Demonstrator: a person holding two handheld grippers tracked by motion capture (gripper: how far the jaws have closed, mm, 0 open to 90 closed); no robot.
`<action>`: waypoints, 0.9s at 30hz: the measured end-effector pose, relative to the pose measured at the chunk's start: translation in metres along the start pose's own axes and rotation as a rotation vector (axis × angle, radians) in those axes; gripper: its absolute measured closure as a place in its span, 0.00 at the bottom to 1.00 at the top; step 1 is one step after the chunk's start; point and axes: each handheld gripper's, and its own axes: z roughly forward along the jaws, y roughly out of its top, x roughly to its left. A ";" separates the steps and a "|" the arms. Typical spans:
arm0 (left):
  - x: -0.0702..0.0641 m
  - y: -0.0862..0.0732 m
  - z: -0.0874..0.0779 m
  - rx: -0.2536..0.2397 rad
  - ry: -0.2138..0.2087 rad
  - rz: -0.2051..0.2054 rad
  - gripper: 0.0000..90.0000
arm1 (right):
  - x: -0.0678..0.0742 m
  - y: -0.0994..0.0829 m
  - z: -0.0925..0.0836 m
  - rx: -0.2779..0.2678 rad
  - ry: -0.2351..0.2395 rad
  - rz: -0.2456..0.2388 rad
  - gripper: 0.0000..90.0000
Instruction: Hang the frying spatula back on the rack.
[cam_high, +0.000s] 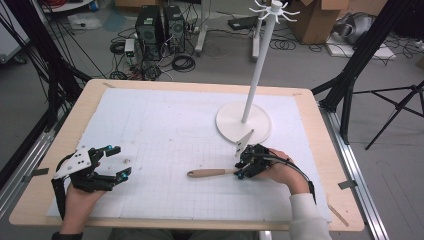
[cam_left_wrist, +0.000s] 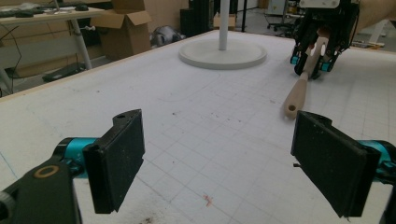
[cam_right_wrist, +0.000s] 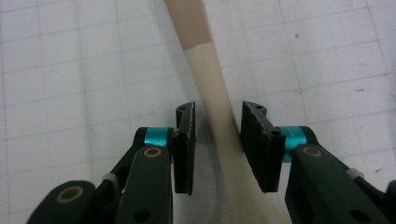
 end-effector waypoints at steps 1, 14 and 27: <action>0.000 0.000 0.000 0.001 0.000 0.001 0.20 | 0.000 0.001 0.000 0.012 0.003 0.016 0.74; -0.001 0.001 0.000 0.005 -0.005 0.004 0.20 | 0.002 0.009 0.001 0.067 -0.021 -0.023 0.78; -0.002 0.001 0.000 -0.007 -0.012 -0.001 0.20 | 0.007 0.007 0.000 0.042 -0.027 -0.003 0.86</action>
